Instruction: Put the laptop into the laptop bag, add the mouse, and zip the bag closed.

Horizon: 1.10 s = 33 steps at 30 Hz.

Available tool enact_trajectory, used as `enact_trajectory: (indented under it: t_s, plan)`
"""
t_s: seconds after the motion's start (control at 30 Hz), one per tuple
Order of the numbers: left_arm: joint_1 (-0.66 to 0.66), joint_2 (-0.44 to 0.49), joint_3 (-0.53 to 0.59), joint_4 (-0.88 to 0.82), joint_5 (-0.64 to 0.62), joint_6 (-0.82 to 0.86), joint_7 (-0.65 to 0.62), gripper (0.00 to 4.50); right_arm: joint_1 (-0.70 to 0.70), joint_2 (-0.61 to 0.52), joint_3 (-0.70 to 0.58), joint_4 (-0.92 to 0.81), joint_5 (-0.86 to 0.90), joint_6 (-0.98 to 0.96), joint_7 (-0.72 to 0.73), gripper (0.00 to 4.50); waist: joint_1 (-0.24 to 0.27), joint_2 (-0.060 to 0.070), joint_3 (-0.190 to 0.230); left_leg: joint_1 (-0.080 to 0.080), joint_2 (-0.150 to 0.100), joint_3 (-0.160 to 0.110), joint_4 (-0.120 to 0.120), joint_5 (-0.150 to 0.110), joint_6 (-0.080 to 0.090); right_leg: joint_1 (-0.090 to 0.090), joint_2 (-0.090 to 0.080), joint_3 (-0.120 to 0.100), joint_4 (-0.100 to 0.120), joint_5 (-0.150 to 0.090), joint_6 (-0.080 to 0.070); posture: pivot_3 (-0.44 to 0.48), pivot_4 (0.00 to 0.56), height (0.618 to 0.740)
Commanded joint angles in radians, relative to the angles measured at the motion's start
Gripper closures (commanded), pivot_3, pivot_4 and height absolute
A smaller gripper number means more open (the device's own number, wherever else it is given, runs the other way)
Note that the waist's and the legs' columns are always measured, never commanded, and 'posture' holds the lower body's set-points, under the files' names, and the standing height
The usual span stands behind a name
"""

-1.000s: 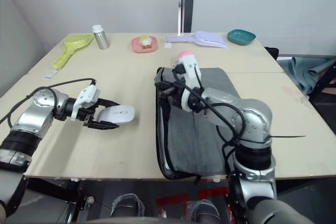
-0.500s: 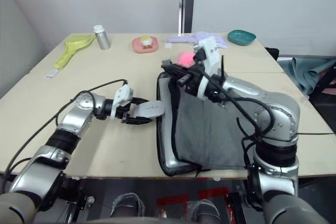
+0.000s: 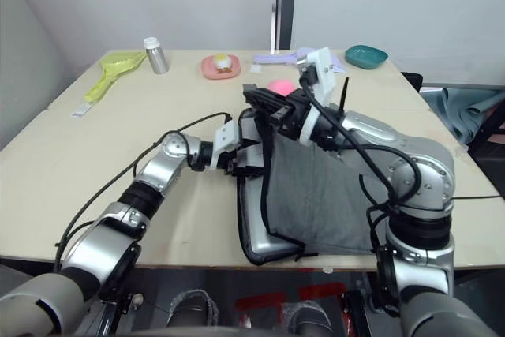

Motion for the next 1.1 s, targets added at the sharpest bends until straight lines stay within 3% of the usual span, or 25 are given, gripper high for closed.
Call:
enact_trajectory:
  t_s: [0.03,0.33,0.4,0.47,0.7,1.1]
  plan:
    - [-0.013,-0.029,-0.024,0.023,0.031,-0.016,0.021,1.63,-0.010,-0.002,0.006,-0.037,0.021,-0.058,0.011,4.48,0.000,0.000,0.000,0.000,0.000,0.000,0.000,0.000,0.000,0.000,0.000,0.000,0.000,0.000,0.000,0.000,0.150,0.740]
    - [-0.010,-0.080,-0.034,0.069,0.051,-0.021,0.053,1.63,0.001,-0.014,0.023,-0.045,0.034,-0.074,-0.008,4.48,0.000,0.000,0.000,0.000,0.000,0.000,0.000,0.000,0.000,0.001,0.000,0.001,0.000,0.000,0.000,0.000,0.150,0.740]
    - [-0.011,-0.090,-0.024,0.070,0.039,0.000,0.060,0.59,0.004,-0.017,0.026,-0.046,0.038,-0.078,-0.010,4.50,0.000,0.000,0.000,0.000,0.000,0.000,0.000,0.000,0.001,0.001,0.000,0.001,0.000,0.000,0.000,0.000,0.150,0.740]
    - [-0.007,-0.097,-0.017,0.056,0.025,0.020,0.061,0.03,0.006,-0.021,0.027,-0.049,0.043,-0.080,-0.011,4.50,0.000,0.000,0.000,0.000,0.000,0.000,0.000,0.000,0.001,0.001,0.000,0.001,0.000,0.001,0.000,0.000,0.150,0.740]
    - [0.047,-0.074,0.016,-0.067,-0.027,0.079,0.047,0.03,0.014,-0.028,0.035,-0.052,0.058,-0.088,-0.013,4.50,-0.003,0.000,0.000,0.000,0.000,0.000,0.000,0.000,0.001,0.000,0.000,0.000,-0.001,0.001,0.000,0.000,0.150,0.740]
    - [0.146,0.159,0.160,-0.558,-0.295,0.495,-0.034,0.03,0.027,-0.056,0.053,-0.037,0.051,-0.095,0.020,4.50,-0.012,0.000,0.001,0.000,0.000,0.000,-0.001,-0.001,0.000,-0.001,0.000,0.000,-0.002,0.000,0.000,0.000,0.150,0.740]
